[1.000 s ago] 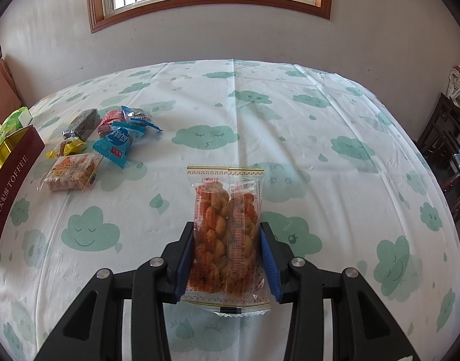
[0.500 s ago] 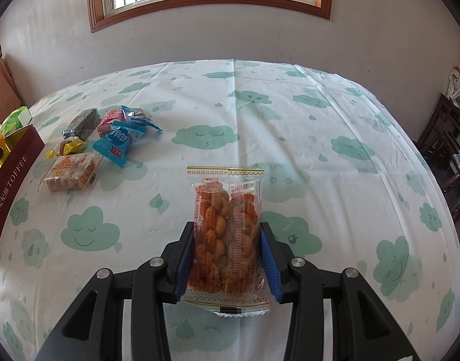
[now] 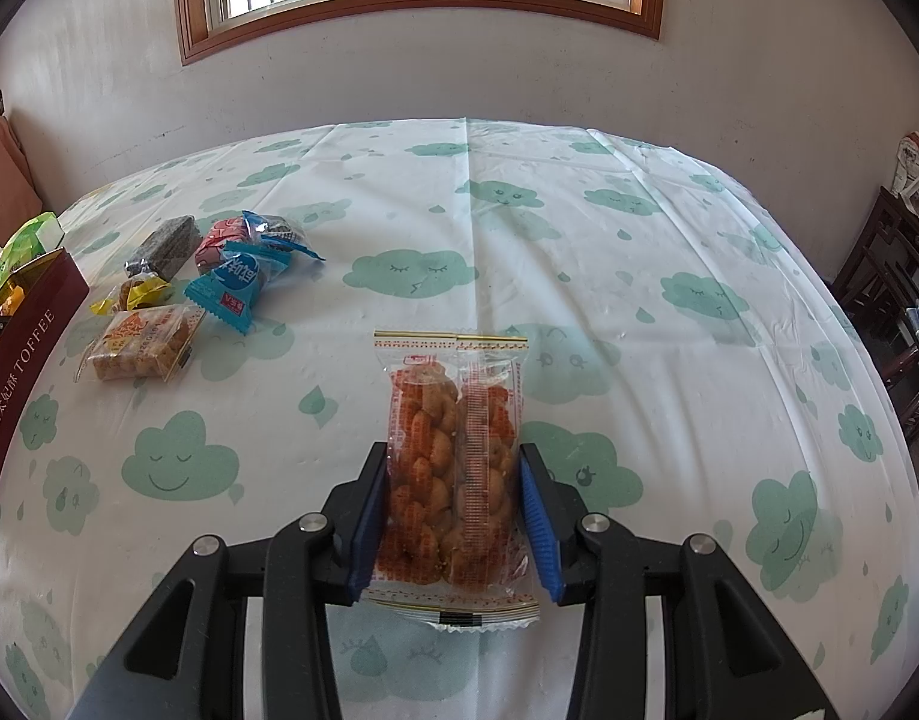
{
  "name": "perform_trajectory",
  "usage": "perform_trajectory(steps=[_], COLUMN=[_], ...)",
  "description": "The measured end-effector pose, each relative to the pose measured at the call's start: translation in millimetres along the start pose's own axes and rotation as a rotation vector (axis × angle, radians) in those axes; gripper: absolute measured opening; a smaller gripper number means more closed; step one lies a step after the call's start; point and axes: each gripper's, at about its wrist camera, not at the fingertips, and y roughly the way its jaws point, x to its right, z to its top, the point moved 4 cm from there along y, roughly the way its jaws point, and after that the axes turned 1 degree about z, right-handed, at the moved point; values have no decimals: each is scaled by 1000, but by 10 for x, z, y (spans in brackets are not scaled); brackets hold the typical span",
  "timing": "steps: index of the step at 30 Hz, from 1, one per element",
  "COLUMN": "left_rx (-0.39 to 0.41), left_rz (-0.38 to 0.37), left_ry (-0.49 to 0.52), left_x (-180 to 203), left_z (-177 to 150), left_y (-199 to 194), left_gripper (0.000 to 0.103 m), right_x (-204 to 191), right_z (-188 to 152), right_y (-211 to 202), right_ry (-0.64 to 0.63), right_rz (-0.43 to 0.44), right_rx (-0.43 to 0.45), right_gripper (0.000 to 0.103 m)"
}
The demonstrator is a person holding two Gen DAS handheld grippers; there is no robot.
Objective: Organize snacks
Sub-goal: 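Carry the orange bag into the tin and release it with the left tool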
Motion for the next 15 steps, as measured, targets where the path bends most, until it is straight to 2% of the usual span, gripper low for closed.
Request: perform_trajectory(steps=[15], left_rx=[1], left_rz=[-8], left_ry=[-24], left_x=[-62], left_z=[-4], left_y=[49], left_gripper=[55], right_x=[-1], right_z=[-1], right_y=[0], right_ry=[0], right_rz=[-1], right_rx=[0], right_gripper=[42])
